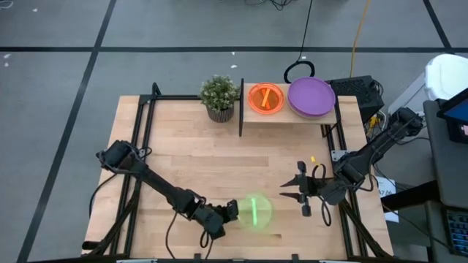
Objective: Place and stack plates onto a shelf
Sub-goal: Stack the light green plate on top of the light orange plate on the shelf
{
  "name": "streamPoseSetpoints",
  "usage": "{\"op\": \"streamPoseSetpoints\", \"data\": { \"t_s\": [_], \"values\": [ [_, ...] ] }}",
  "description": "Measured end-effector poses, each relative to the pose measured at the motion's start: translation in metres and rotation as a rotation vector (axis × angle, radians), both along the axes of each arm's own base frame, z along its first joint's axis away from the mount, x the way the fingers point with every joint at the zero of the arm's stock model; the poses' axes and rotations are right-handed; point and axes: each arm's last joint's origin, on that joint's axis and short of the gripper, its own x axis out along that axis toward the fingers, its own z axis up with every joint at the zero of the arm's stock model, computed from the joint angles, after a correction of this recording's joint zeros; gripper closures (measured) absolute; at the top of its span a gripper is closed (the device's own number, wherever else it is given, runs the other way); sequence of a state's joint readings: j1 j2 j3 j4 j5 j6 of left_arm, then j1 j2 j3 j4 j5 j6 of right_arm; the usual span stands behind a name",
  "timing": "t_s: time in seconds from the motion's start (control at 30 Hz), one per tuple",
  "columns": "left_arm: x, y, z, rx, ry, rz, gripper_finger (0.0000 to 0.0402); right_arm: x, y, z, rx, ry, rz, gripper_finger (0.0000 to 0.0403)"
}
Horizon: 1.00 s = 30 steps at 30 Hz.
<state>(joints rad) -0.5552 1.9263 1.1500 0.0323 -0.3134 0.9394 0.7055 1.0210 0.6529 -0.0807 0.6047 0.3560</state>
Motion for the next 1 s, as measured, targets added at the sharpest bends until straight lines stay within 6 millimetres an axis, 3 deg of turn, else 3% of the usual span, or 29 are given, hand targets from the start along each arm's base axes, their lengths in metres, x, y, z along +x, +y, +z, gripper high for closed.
{"op": "streamPoseSetpoints", "data": {
  "t_s": [0.53,1.0],
  "values": [
    [0.010,0.035,0.032,-0.004,-0.059,0.106,0.0399,-0.009,0.010,0.000,-0.014,-0.023,-0.005,0.0298],
    [0.028,0.077,0.037,0.031,-0.094,0.186,0.0399,-0.014,0.015,0.001,-0.025,-0.045,-0.012,0.0298]
  ]
}}
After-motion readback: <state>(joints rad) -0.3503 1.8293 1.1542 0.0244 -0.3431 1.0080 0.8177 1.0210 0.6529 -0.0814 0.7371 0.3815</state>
